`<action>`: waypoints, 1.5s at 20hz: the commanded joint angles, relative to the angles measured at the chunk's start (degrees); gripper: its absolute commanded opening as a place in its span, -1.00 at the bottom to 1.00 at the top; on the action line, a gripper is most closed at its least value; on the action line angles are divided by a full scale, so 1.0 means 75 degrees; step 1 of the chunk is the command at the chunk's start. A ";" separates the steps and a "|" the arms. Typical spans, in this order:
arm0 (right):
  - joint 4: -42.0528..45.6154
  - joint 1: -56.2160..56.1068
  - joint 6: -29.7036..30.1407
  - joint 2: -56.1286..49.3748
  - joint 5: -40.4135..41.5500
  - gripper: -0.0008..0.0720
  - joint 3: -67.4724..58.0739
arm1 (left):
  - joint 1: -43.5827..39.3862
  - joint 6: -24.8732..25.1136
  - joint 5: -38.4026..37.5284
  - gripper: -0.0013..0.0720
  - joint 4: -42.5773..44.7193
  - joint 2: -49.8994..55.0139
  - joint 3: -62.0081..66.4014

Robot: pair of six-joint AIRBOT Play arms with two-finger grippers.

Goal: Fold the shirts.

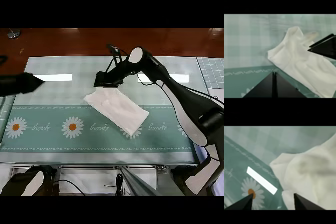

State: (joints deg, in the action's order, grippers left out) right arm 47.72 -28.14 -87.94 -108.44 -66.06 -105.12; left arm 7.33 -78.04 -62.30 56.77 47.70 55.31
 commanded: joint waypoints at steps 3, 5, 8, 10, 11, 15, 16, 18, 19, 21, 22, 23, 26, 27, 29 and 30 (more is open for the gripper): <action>-0.0428 0.0688 0.0361 0.0300 -0.2769 0.72 -0.0434 | -0.0504 -0.0090 0.1224 -0.91 -0.0265 0.0239 -0.1285; 0.0860 0.1241 0.0204 0.1128 -0.3707 0.72 -0.0431 | -0.0504 -0.0090 0.1230 -0.91 -0.0265 0.0265 -0.1285; 0.3730 0.1711 -0.0265 0.3174 -0.3526 0.72 0.0458 | -0.0504 -0.0087 0.1075 -0.91 -0.0265 0.0262 -0.1285; 0.4686 0.1856 -0.1244 0.5103 -0.1807 0.72 0.2699 | -0.0507 -0.0087 0.0950 -0.91 -0.0265 0.0262 -0.1291; 0.4911 0.1880 -0.2014 0.6091 -0.0746 0.72 0.4118 | -0.0510 -0.0087 0.0930 -0.91 -0.0265 0.0259 -0.1300; 0.3518 0.1652 -0.5094 0.9084 0.3171 0.72 0.9640 | -0.0793 -0.0087 0.0938 -0.91 -0.0268 0.0265 -0.1309; 0.2390 0.1565 -0.5199 0.9262 0.3899 0.72 1.0491 | -0.0938 -0.0087 0.0938 -0.91 -0.0268 0.0265 -0.1309; 0.0857 0.1300 -0.4130 0.8950 0.4771 0.71 1.1135 | -0.1279 -0.0090 0.0997 -0.91 -0.0268 0.0268 -0.1309; 0.0813 0.1323 -0.3812 0.8588 0.4564 0.71 1.1074 | -0.1440 -0.0090 0.1052 -0.91 -0.0268 0.0268 -0.1309; 0.0822 0.1550 -0.3177 0.7673 0.3882 0.71 1.0826 | -0.1699 -0.0090 0.1105 -0.91 -0.0268 0.0268 -0.1309; 0.0682 0.1638 -0.2809 0.7271 0.3657 0.71 1.0701 | -0.1786 -0.0090 0.1093 -0.91 -0.0268 0.0268 -0.1309; 0.0405 0.1722 -0.2320 0.6863 0.3500 0.71 1.0570 | -0.1848 -0.0090 0.1049 -0.91 -0.0268 0.0268 -0.1309; -0.0417 0.1839 -0.1343 0.5928 0.3279 0.71 1.0206 | -0.1932 -0.0090 0.1035 -0.91 -0.0265 0.0271 -0.1309; -0.0635 0.1830 -0.1145 0.5671 0.3235 0.71 1.0080 | -0.1932 -0.0090 0.1055 -0.91 -0.0262 0.0271 -0.1309; -0.1209 0.1830 -0.0530 0.5068 0.3040 0.71 0.9769 | -0.1932 -0.0087 0.1113 -0.91 -0.0262 0.0271 -0.1309; -0.1597 0.1830 -0.0090 0.4759 0.2955 0.70 0.9559 | -0.1932 -0.0090 0.1119 -0.91 -0.0262 0.0271 -0.1309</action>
State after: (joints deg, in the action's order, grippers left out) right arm 43.13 -14.61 -97.23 -66.57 -41.85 -30.57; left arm -6.85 -78.72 -54.35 54.78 49.69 45.52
